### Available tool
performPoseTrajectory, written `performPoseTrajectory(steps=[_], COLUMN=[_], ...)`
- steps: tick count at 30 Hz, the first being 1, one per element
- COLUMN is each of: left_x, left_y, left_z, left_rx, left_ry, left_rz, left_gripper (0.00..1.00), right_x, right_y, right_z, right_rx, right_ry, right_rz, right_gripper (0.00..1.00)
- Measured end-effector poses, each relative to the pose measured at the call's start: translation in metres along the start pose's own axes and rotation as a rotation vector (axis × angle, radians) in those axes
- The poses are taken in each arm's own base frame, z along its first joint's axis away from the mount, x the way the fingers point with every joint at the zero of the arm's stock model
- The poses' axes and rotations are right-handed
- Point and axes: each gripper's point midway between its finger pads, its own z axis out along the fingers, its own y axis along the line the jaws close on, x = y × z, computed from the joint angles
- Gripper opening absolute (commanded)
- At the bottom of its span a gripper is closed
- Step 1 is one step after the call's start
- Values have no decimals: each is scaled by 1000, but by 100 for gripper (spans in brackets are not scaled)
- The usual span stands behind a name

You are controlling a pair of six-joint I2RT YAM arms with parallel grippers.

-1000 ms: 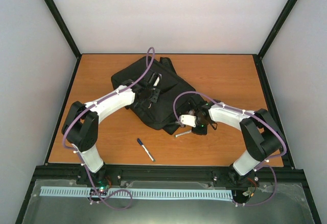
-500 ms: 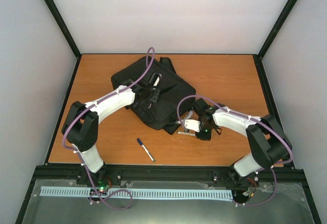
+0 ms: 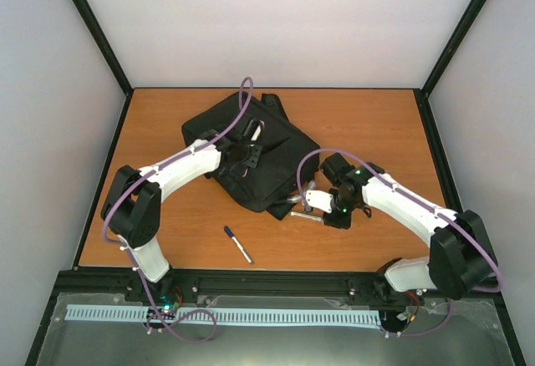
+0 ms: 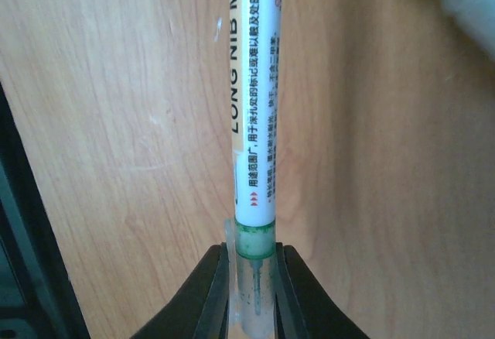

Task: Pack the student bag
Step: Pick up the stationery from the center of the board.

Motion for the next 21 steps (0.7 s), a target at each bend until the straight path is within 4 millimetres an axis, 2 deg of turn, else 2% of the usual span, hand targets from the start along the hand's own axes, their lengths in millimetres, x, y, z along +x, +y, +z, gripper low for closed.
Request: performPoseTrajectory(steps=[7,10,15,21], left_x=[0,0,0,0], left_y=[-1,-1,-1,-1], left_z=[0,0,0,0], left_rx=[3,4,6,7], left_ry=[1,1,2,2], left_rz=[0,0,0,0], left_gripper=[1,1,1,1], right_x=[-40,-54,-72,-87], right_y=[-14,-21,-36,-60], right_z=[-47,-59,-63,-55], right_rx=[29,31,15,14], right_ry=[-116,-152,-165,-148], right_rz=[0,8,52,125], right_gripper=[14,14,14,14])
